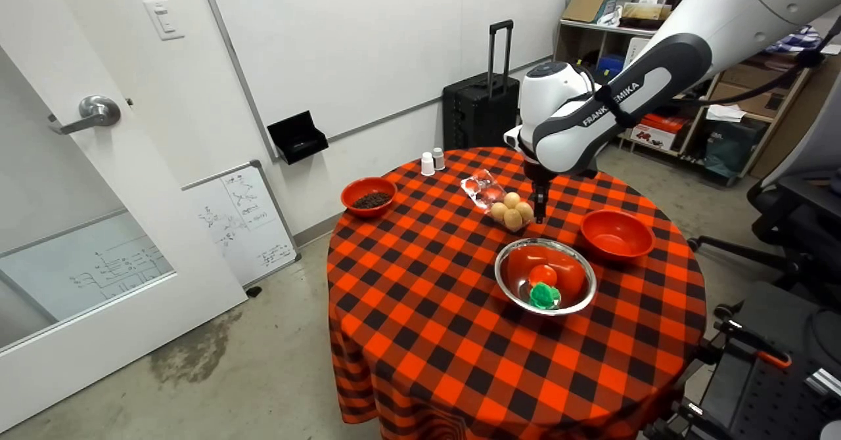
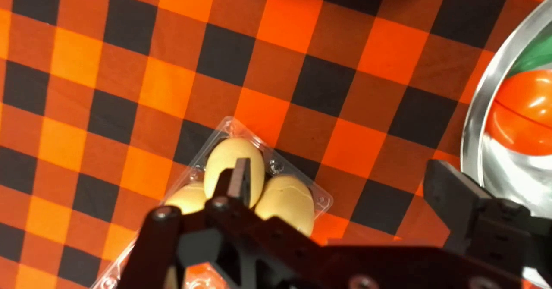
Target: Put the broccoli and tomato in the silver bowl
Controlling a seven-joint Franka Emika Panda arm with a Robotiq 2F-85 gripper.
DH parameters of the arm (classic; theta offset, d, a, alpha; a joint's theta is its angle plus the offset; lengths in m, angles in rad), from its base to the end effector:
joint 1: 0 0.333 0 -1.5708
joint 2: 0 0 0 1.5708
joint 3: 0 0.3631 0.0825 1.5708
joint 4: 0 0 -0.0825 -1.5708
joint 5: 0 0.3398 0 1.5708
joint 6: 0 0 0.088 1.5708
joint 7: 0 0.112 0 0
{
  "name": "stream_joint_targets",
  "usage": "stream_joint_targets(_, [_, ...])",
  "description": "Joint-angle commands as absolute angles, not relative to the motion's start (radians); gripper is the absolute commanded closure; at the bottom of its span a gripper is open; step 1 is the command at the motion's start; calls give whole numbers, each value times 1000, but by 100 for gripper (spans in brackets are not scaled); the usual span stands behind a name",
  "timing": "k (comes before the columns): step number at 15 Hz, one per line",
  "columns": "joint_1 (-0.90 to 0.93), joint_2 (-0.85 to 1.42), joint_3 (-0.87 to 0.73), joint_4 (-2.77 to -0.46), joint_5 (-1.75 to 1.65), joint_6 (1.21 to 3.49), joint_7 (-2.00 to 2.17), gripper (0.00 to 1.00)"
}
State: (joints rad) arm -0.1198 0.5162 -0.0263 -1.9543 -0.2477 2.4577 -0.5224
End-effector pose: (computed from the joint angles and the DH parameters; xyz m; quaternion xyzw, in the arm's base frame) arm 0.6071 -0.0885 0.2803 0.9558 0.2816 -0.0339 0.0770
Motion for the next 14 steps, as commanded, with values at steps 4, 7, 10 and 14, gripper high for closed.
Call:
stream_joint_targets(4, [-123,611,-12,-1839,-286,2464,-579,0])
stream_joint_targets(7, [-126,665,-5,-1772,-280,2443,-587,0])
stream_joint_targets(10, [-125,715,2,-1716,-276,2425,-605,0])
stream_joint_targets(14, [-121,768,9,-1654,-277,2413,-621,0])
